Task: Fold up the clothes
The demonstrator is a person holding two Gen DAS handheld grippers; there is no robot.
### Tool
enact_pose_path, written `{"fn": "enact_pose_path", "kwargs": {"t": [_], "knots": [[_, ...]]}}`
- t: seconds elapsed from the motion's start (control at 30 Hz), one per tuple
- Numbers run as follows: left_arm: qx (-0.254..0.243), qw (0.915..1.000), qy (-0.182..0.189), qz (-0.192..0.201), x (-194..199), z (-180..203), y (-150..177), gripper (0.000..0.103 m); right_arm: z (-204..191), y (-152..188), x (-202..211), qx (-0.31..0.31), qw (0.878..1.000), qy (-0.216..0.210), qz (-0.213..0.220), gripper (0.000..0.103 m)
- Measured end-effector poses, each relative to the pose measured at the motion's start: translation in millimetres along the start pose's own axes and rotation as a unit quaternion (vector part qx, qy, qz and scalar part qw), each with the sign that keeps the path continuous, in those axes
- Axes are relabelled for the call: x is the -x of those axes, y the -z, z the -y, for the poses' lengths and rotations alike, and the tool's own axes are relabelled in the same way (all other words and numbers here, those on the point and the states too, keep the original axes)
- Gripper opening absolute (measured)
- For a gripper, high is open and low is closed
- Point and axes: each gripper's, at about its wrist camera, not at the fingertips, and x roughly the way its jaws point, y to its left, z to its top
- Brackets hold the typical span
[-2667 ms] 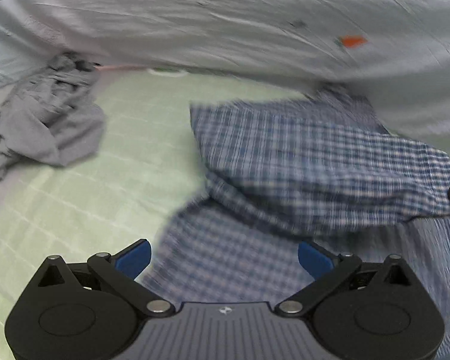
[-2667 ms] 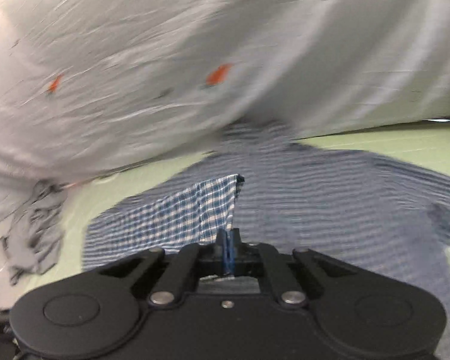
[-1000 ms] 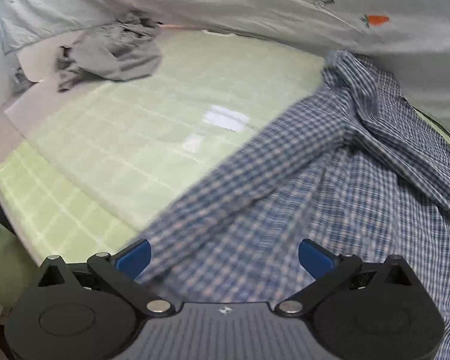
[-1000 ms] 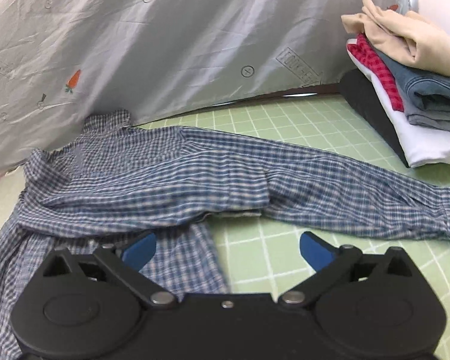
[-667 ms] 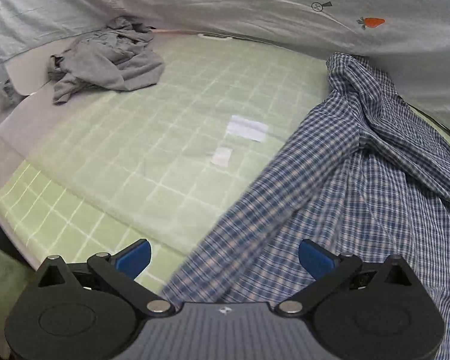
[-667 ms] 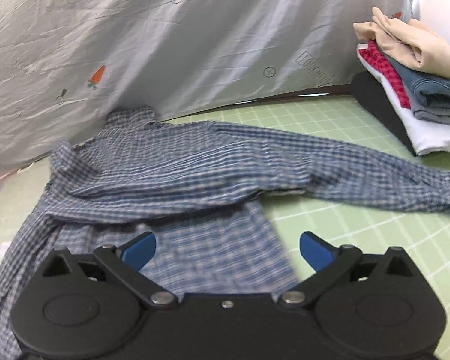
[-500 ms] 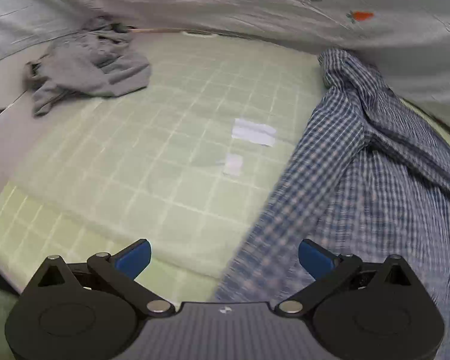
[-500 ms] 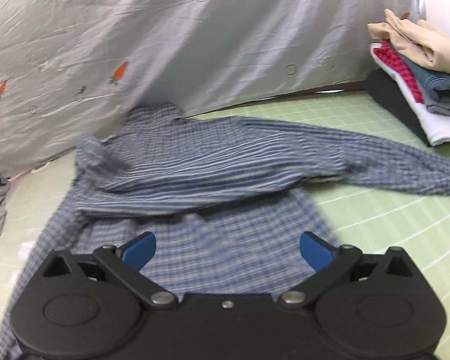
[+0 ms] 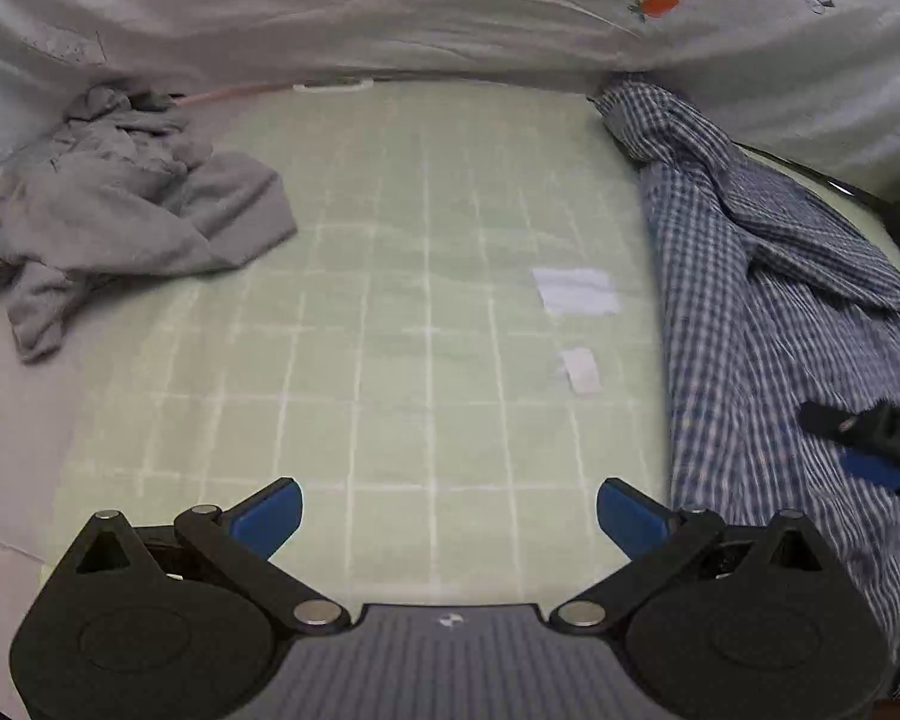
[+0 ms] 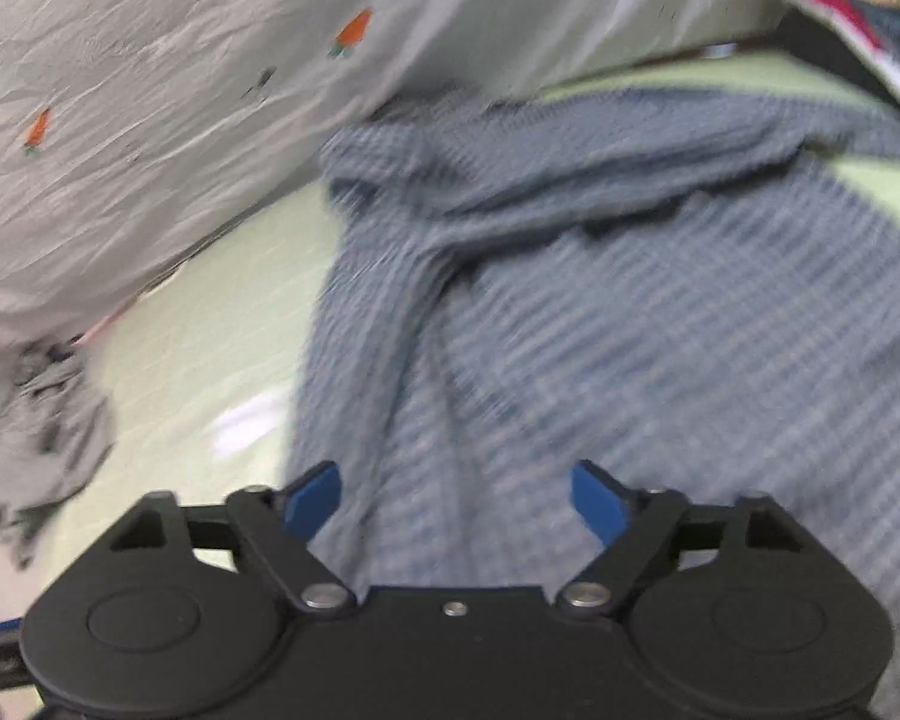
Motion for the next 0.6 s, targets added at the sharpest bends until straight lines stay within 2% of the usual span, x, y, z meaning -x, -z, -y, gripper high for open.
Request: {"fn": "enact_pose_path", "kwargs": {"t": [0.17, 0.5, 0.6], "knots": [[-0.029, 0.9992, 0.020, -0.019, -2.4, -10.0, 16.3, 0.103, -18.2, 26.6, -5.2, -0.006, 0.999, -0.013, -0.035, 0.052], [-0.018, 0.9996, 0.023, -0.002, 12.8, -32.9, 25.2, 0.103, -40.2, 48.5, -9.6, -0.011, 0.998, -0.027, -0.061, 0.039], [-0.012, 0.9997, 0.021, 0.003, 16.9, -38.9, 27.4, 0.103, -41.6, 46.7, -8.3, -0.006, 0.997, -0.032, -0.063, 0.020]]}}
